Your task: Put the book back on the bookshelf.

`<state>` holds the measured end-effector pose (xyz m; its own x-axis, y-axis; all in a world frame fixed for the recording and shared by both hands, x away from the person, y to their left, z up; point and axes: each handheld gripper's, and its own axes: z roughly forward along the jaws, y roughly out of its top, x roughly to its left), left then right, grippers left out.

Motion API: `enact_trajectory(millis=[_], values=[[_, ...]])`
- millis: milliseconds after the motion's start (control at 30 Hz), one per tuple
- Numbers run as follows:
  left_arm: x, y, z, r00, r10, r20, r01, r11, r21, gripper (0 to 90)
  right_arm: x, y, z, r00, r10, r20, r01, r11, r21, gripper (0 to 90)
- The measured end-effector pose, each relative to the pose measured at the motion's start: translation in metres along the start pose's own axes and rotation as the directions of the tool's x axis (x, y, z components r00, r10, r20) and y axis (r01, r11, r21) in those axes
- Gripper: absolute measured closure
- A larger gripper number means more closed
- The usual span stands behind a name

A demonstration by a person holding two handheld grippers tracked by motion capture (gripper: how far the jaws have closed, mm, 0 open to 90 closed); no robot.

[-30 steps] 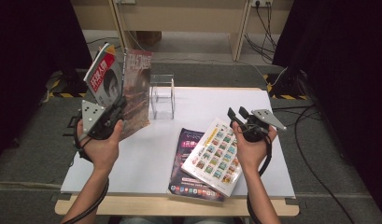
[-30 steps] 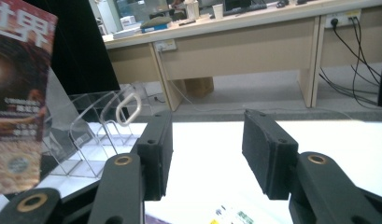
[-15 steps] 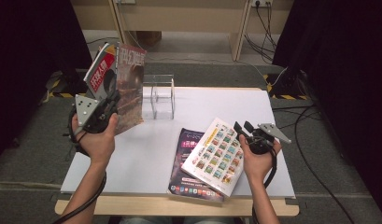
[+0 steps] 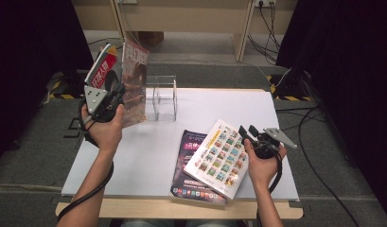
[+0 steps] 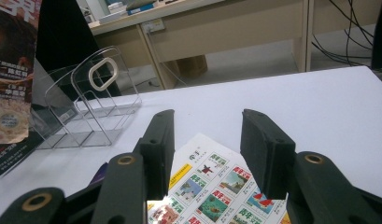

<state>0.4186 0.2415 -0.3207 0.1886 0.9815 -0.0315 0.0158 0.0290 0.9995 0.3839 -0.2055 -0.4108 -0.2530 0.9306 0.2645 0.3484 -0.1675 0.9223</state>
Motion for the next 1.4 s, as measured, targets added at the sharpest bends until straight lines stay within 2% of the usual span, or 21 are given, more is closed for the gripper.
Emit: enact_trajectory(millis=[100,567,733,900,933,1067,1200,1300,1400], values=[[-0.001,-0.002,0.008,0.9999,0.016,-0.001,-0.016,0.9999,0.004,84.3,-0.001,-0.001,0.001,1.0000,0.001,0.000,-0.001,1.000,0.003,55.7],[0.001,-0.012,0.043,0.9994,0.012,-0.031,-0.011,0.9991,0.040,84.2,-0.004,-0.003,0.001,1.0000,0.006,-0.004,-0.006,1.000,0.012,57.6],[0.001,-0.015,0.055,0.9988,0.025,-0.041,-0.023,0.9985,0.050,84.2,-0.004,-0.004,0.003,1.0000,0.006,-0.007,-0.006,1.000,0.020,57.6],[0.001,-0.019,0.060,0.9985,0.023,-0.050,-0.020,0.9982,0.056,84.2,-0.003,-0.006,0.004,0.9999,0.005,-0.010,-0.005,1.000,0.026,57.6],[0.001,-0.023,0.062,0.9977,0.034,-0.058,-0.030,0.9975,0.064,84.1,-0.003,-0.006,0.004,0.9999,0.003,-0.010,-0.003,1.000,0.027,57.6],[0.003,-0.033,0.065,0.9968,0.034,-0.072,-0.029,0.9969,0.074,84.1,-0.002,-0.007,0.004,0.9999,0.001,-0.015,0.000,1.000,0.027,57.6],[0.008,-0.044,0.065,0.9955,0.042,-0.084,-0.036,0.9963,0.079,84.0,-0.003,-0.008,0.004,0.9999,0.000,-0.013,0.000,0.999,0.032,57.7],[0.010,-0.045,0.062,0.9956,0.039,-0.085,-0.033,0.9963,0.079,84.0,-0.004,-0.008,0.005,0.9999,0.002,-0.014,-0.001,0.999,0.034,57.7],[0.012,-0.048,0.059,0.9935,0.056,-0.099,-0.048,0.9960,0.075,83.8,-0.003,-0.009,0.005,0.9999,-0.001,-0.015,0.002,0.999,0.034,57.6]])
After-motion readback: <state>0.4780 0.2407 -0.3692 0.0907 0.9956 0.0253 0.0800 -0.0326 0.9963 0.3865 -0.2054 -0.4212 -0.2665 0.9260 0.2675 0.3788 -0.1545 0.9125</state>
